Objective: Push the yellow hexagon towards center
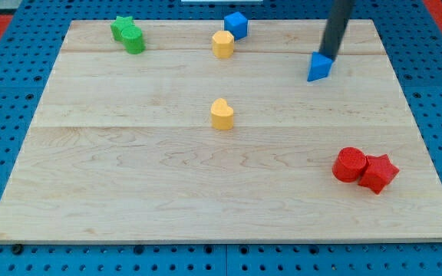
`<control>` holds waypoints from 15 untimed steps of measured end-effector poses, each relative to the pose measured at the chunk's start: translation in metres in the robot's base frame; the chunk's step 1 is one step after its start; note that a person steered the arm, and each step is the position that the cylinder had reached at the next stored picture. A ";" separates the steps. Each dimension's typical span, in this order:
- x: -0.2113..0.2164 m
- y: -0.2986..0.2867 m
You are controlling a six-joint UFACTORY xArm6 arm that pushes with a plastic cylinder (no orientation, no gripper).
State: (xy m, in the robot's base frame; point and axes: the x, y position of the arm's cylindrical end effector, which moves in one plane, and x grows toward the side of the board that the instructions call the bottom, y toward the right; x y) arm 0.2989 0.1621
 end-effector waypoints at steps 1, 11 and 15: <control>-0.001 -0.021; -0.034 -0.222; 0.043 -0.161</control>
State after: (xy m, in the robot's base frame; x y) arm 0.3423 0.0009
